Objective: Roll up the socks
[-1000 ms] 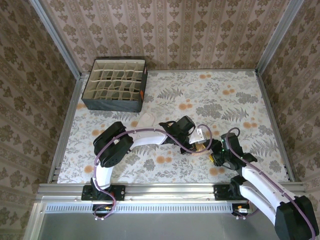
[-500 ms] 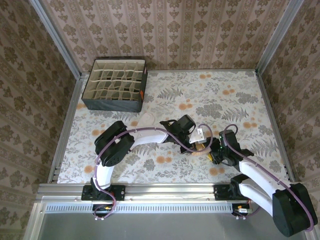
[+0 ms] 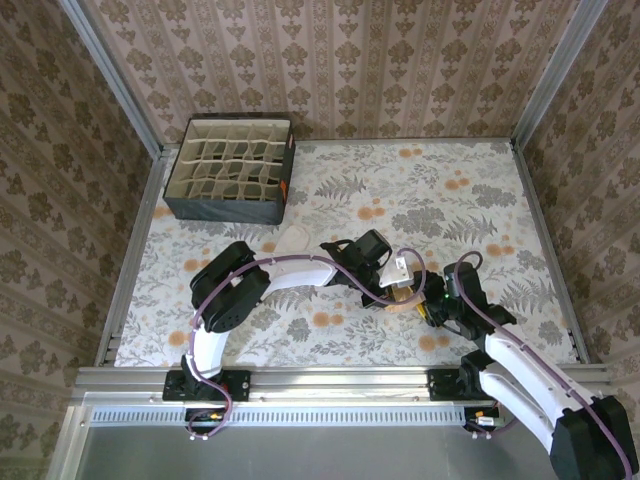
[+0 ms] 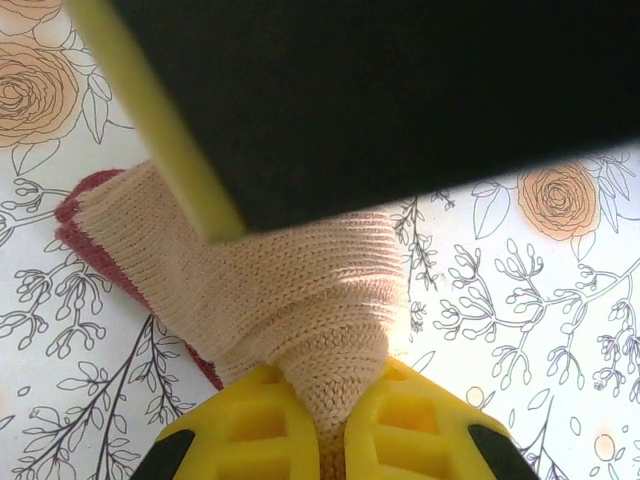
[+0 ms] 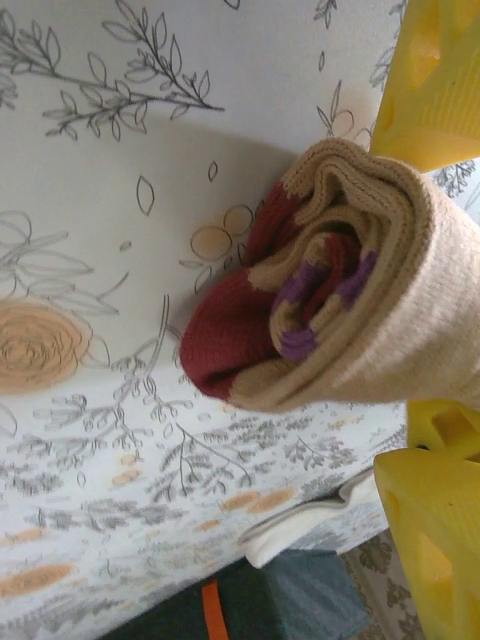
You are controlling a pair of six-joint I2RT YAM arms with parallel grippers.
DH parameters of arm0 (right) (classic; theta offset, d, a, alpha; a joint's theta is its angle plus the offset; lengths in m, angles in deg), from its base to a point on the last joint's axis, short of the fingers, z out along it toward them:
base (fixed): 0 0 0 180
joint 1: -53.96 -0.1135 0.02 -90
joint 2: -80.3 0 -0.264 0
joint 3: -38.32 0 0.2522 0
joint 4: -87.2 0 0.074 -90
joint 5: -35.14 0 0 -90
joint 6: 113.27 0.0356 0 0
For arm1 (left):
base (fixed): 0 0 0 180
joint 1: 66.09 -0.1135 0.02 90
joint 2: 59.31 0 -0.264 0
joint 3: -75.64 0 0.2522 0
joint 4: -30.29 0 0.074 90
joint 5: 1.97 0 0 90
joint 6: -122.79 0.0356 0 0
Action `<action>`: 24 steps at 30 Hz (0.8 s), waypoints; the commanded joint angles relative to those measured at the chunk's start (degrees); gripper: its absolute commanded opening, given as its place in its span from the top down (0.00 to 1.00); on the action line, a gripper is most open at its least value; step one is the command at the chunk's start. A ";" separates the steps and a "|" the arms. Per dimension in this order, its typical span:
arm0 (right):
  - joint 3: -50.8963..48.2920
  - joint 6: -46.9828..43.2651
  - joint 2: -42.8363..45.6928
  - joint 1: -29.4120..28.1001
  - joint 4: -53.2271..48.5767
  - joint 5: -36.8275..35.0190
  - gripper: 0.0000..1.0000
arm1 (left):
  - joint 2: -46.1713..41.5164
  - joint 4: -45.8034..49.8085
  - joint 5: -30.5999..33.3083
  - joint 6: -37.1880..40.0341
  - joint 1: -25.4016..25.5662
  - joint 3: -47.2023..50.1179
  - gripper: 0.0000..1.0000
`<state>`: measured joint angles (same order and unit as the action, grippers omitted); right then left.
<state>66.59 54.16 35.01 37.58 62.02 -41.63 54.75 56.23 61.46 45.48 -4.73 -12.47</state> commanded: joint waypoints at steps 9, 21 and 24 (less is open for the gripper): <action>3.03 -0.83 -14.53 -0.33 7.13 1.99 0.26 | 2.56 4.54 -1.91 2.05 0.68 1.74 1.00; 7.60 -9.15 -28.12 -2.29 17.19 4.36 0.85 | 0.96 3.76 -0.65 4.27 1.69 3.10 0.92; 9.05 -16.38 -27.18 -2.49 18.30 4.58 0.97 | -2.40 -0.43 -0.08 3.83 1.18 6.86 0.74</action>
<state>74.63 44.69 9.21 36.71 72.91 -38.74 53.05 55.56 63.37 48.17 -5.25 -9.89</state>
